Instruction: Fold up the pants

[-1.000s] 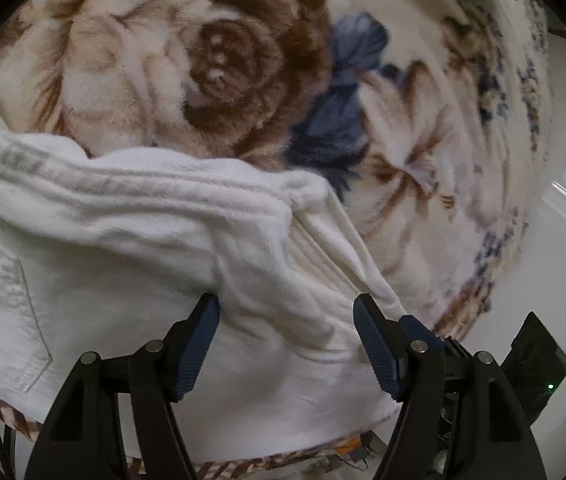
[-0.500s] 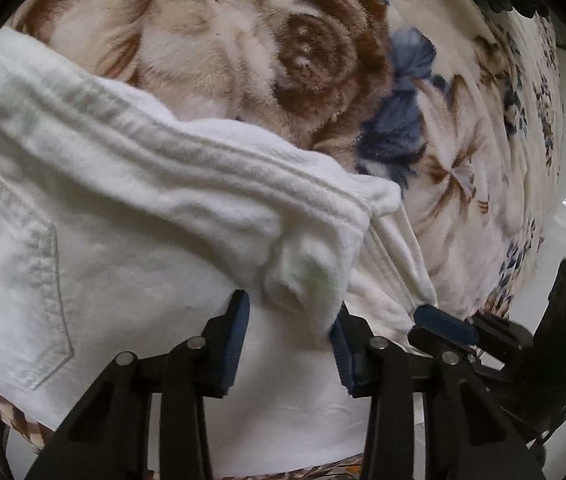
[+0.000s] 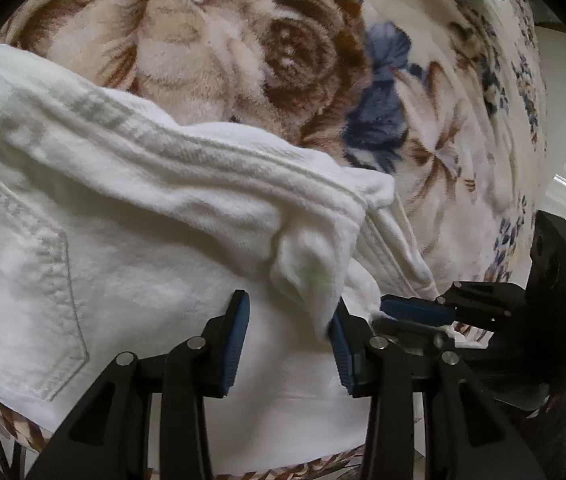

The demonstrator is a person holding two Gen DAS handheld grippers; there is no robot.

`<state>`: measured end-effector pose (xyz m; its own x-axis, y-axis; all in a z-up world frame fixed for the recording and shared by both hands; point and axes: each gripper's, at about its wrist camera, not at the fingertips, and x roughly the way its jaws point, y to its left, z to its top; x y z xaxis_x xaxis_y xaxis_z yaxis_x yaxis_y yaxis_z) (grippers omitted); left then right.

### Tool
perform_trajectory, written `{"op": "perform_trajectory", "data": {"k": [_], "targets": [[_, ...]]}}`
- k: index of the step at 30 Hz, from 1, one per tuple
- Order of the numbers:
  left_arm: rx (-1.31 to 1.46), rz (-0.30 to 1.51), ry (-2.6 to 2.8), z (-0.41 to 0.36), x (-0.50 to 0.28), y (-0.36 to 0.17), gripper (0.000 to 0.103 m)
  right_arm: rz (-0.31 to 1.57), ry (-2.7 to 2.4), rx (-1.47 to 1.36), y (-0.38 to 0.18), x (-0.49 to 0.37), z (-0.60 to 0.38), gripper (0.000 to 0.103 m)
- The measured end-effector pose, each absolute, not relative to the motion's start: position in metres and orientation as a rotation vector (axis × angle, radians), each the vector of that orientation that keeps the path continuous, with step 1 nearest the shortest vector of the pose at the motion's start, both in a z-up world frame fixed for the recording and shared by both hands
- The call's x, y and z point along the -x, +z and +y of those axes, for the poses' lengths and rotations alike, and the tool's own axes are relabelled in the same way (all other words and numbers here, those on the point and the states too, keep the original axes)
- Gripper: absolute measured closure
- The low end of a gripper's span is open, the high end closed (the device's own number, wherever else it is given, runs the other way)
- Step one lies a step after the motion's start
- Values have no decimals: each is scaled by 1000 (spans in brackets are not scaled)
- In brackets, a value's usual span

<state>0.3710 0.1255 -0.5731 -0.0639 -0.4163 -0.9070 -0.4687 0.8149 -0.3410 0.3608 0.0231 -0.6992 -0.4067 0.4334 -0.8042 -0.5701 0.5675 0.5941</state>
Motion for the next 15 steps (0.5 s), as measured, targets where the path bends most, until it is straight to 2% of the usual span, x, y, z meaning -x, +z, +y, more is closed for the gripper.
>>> {"op": "perform_trajectory", "data": {"k": [6, 8, 9, 10, 12, 15], "targets": [[760, 1656, 41, 134, -377, -568, 67, 1701, 924, -147, -697, -376, -9, 99], [799, 1649, 47, 138, -382, -570, 67, 1676, 930, -158, -684, -375, -19, 93], [818, 1640, 49, 140, -385, -570, 67, 1659, 930, -138, -677, -373, -22, 84], [829, 1632, 51, 142, -389, -569, 67, 1641, 947, -106, -669, -367, -22, 65], [839, 1615, 55, 143, -394, -567, 67, 1626, 969, -25, -664, -358, -17, 43], [834, 1613, 56, 140, -398, -567, 67, 1632, 976, 134, -667, -344, -9, 42]]}}
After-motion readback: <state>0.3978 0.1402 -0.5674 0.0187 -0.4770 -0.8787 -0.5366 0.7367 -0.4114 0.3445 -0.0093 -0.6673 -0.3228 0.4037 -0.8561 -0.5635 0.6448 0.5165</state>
